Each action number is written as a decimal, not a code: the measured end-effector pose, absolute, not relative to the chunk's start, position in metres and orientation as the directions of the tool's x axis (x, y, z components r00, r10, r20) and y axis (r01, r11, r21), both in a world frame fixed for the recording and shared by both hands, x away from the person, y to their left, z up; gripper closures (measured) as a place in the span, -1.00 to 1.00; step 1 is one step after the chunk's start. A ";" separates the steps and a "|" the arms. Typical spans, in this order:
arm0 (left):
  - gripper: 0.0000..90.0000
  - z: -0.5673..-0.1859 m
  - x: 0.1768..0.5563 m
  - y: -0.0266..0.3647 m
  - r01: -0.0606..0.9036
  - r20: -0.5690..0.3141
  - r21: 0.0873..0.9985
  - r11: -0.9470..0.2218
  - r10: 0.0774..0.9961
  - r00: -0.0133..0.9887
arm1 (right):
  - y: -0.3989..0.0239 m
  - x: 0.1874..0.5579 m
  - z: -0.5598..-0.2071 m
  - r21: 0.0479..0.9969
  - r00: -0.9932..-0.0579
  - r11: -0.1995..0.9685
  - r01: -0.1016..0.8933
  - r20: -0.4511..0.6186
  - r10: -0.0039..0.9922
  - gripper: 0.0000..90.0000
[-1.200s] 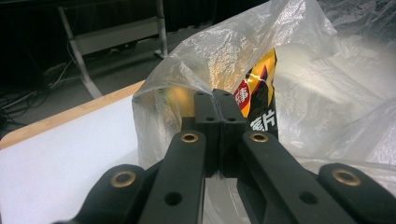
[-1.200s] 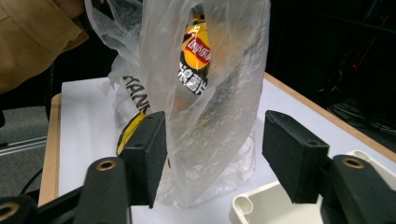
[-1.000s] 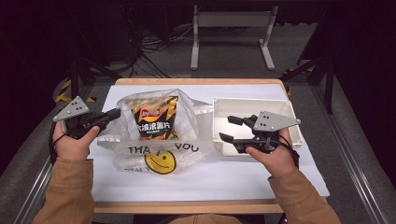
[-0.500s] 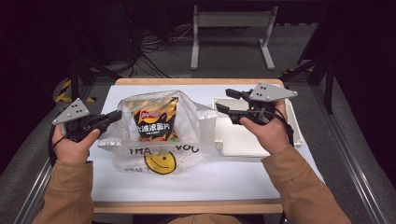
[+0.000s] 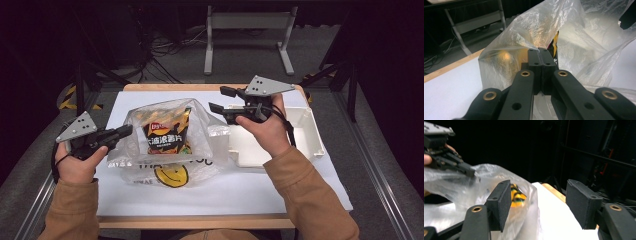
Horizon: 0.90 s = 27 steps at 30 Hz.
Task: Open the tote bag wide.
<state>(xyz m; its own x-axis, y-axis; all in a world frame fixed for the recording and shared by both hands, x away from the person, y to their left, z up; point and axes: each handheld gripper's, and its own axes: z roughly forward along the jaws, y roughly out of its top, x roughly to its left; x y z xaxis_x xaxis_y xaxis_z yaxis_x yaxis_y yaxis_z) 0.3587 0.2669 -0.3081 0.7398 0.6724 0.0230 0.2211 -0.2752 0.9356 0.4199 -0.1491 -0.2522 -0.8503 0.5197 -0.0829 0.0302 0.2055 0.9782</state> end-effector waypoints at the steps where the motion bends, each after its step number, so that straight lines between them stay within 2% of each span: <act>1: 0.99 -0.308 0.359 0.267 0.221 0.023 0.936 -0.275 0.673 0.740 | -0.147 0.421 -0.252 0.979 -0.855 0.200 0.031 -0.077 0.513 -0.16; 8: 0.98 -0.308 0.363 0.272 0.224 0.005 0.944 -0.243 0.686 0.727 | -0.124 0.433 -0.262 0.958 -0.871 0.282 0.054 -0.093 0.483 -0.13; 12: 0.98 -0.308 0.365 0.274 0.223 -0.001 0.946 -0.235 0.686 0.727 | -0.114 0.442 -0.272 0.940 -0.879 0.330 0.082 -0.088 0.469 -0.03; 14: 0.98 -0.308 0.367 0.275 0.223 -0.003 0.947 -0.231 0.689 0.725 | -0.109 0.445 -0.276 0.926 -0.882 0.367 0.089 -0.098 0.461 0.14; 19: 0.98 -0.308 0.373 0.278 0.230 -0.010 0.947 -0.224 0.697 0.717 | -0.102 0.451 -0.281 0.904 -0.873 0.420 0.081 -0.139 0.467 0.81; 21: 0.98 -0.307 0.376 0.278 0.223 -0.006 0.949 -0.222 0.696 0.718 | -0.100 0.457 -0.281 0.905 -0.865 0.419 0.072 -0.152 0.478 0.97; 27: 0.98 -0.303 0.389 0.277 0.228 -0.006 0.949 -0.217 0.711 0.703 | -0.092 0.468 -0.281 0.906 -0.843 0.421 0.050 -0.188 0.503 1.00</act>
<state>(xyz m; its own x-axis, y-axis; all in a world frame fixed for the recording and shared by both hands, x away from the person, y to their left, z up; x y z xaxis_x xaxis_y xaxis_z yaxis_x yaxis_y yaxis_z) 0.3892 0.2771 -0.3029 0.7032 0.7110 -0.0062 0.2279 -0.2171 0.9492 0.4684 -0.0923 -0.2809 -0.8434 0.5033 -0.1879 0.0496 0.4212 0.9056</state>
